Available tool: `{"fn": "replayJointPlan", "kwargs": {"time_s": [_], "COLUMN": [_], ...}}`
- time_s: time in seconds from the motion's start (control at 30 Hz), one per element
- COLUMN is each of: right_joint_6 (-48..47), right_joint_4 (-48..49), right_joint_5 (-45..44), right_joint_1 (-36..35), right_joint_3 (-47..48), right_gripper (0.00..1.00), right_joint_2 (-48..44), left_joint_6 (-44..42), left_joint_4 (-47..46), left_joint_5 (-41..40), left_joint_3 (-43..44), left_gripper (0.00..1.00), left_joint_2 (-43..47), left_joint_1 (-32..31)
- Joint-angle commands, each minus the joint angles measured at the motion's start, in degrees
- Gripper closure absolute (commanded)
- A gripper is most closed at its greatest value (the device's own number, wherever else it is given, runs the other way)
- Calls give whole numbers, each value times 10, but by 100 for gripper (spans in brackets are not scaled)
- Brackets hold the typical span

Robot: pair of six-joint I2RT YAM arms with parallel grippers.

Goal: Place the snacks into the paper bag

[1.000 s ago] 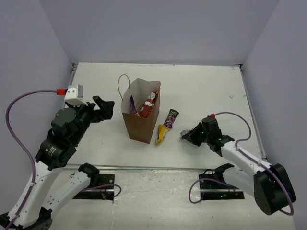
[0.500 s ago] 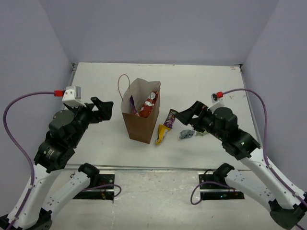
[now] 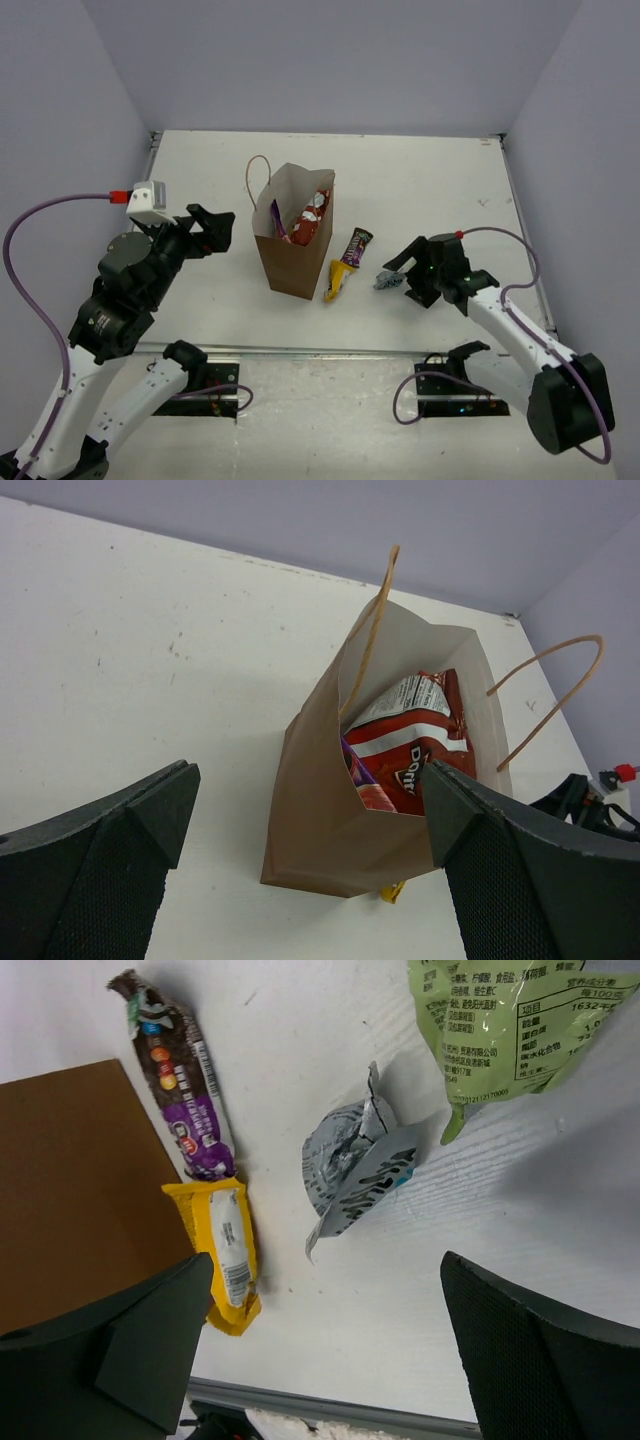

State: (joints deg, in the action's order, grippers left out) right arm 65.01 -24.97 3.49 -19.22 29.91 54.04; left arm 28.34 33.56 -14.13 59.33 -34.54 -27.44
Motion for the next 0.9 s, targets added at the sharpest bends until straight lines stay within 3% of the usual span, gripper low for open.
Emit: {"fn": "replayJointPlan", "kwargs": {"time_s": [0.0, 0.17, 0.27, 0.3, 0.33, 0.37, 0.47, 0.57, 0.63, 0.73, 0.87], "right_joint_6": [59, 109, 134, 137, 131, 126, 108, 96, 63, -9, -107], "right_joint_4": [97, 125, 168, 173, 183, 186, 186, 138, 113, 87, 26], "right_joint_5": [46, 42, 37, 37, 45, 52, 64, 18, -20, -23, -56], "right_joint_1": [14, 24, 25, 24, 25, 25, 18, -28, -99, -189, -274], "right_joint_3": [-11, 1, -2, 1, 8, 11, 7, -7, 16, 81, 205], "right_gripper": [1, 2, 16, 43, 63, 100, 100, 100, 100, 100, 100], "right_joint_2": [59, 159, 205, 228, 237, 244, 220, 109, 24, -29, -28], "left_joint_6": [-1, -5, -7, -7, -8, -7, -8, -8, -9, -7, -6], "left_joint_4": [-10, -9, -7, -8, -8, -8, -9, -11, -14, -17, -21], "left_joint_5": [1, -3, -8, -9, -11, -11, -11, -12, -13, -13, -11], "left_joint_3": [11, 14, 17, 17, 17, 17, 15, 12, 6, 1, -4], "left_gripper": [0, 0, 0, 0, 0, 0, 0, 0, 0, 0, 0], "left_joint_2": [4, 3, 2, 2, 2, 1, 1, -1, -3, -4, -3], "left_joint_1": [-1, -1, -1, -1, -1, 0, -1, -1, 0, 0, -1]}}
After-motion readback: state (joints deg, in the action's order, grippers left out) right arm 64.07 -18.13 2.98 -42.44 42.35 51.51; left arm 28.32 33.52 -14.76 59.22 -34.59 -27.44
